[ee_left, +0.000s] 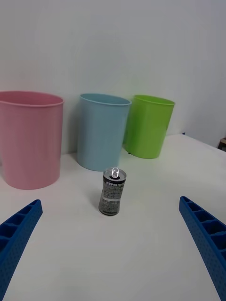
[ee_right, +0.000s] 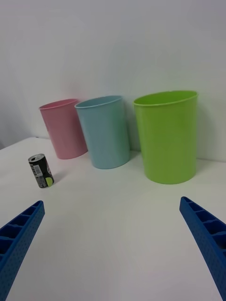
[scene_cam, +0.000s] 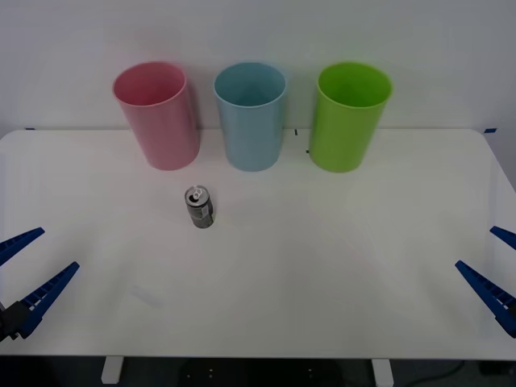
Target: Grasp the object on the table and drop it into the matching bin: aluminum can to the light blue bin, PET bottle to the pink bin.
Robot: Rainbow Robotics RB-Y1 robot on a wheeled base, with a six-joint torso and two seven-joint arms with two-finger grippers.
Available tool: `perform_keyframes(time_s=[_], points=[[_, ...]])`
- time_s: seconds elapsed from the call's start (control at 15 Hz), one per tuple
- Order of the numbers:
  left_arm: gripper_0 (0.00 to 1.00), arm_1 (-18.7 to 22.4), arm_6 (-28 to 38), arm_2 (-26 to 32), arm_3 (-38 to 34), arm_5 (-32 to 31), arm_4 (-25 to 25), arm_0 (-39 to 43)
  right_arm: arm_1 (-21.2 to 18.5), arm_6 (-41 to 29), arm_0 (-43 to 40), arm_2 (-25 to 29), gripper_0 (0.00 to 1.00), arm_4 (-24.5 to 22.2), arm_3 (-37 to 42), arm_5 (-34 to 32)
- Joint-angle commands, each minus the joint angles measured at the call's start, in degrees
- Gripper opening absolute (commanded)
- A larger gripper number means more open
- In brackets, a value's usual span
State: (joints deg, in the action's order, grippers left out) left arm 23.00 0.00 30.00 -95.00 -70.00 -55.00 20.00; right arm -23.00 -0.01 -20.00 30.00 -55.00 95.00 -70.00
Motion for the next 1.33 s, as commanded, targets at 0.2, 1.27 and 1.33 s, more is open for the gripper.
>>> perform_keyframes(time_s=[0.2,1.27,1.33], points=[[1.00,0.2,-0.3,-0.3,-0.5,0.4,-0.5,1.1,0.0,0.0,0.0,0.0,1.00,0.0,0.0,0.0],[1.00,1.2,-4.0,-10.0,0.4,9.9,-5.1,2.1,0.0,0.0,0.0,0.0,1.00,0.0,0.0,0.0],[1.00,1.2,-4.2,-10.6,0.4,10.6,-6.0,2.0,0.0,0.0,0.0,0.0,1.00,0.0,0.0,0.0]])
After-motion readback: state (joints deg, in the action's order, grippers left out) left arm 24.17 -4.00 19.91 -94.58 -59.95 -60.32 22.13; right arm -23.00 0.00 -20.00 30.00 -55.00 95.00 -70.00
